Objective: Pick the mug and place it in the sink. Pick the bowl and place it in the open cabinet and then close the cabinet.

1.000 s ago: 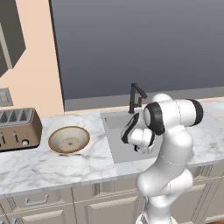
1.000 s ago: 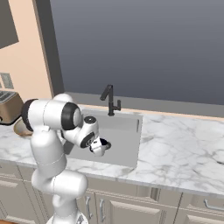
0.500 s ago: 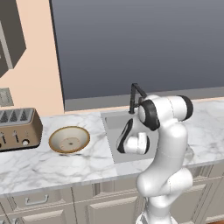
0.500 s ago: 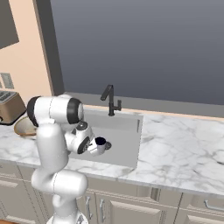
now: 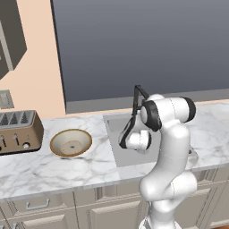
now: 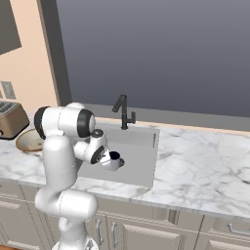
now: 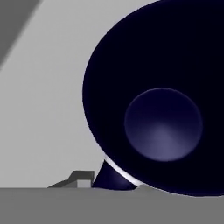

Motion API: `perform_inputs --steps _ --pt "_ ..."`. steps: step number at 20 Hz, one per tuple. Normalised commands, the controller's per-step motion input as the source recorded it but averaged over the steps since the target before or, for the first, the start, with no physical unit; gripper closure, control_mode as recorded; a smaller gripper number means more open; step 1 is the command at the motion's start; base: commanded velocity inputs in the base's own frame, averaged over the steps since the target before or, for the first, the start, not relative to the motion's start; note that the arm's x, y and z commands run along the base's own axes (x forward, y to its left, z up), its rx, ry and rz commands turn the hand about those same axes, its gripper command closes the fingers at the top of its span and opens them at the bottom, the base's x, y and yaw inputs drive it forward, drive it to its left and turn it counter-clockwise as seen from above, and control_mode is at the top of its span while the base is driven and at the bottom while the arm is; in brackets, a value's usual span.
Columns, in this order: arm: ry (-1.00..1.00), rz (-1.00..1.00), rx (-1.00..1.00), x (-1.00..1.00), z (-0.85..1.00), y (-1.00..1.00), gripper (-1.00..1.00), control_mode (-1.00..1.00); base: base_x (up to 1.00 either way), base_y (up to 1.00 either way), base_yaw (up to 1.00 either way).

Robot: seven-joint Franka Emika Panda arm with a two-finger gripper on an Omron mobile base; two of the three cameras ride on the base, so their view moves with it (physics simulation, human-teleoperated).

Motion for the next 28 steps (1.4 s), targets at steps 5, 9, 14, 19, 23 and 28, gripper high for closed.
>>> perform_inputs --steps 5,9,14,19,23,28 --pt "-0.02 -0.02 0.04 -0.12 0.03 -0.17 -1.0 -1.0 0.0 0.0 0.0" --pt "-0.04 0.0 0.0 -0.38 0.11 -0.03 -1.0 -1.0 0.0 0.0 0.0" --pt "-0.05 0.0 0.0 -0.43 0.09 -0.01 -1.0 -1.0 0.0 0.0 0.0" --pt "-0.05 0.0 -0.02 -0.4 0.74 0.0 -1.0 -1.0 0.0 0.0 0.0" --pt "0.0 0.03 -0.02 -0.22 1.0 0.11 -1.0 -1.0 0.0 0.0 0.0" --pt "0.14 0.08 0.0 -0.22 1.0 0.26 -1.0 -1.0 0.0 0.0 0.0"
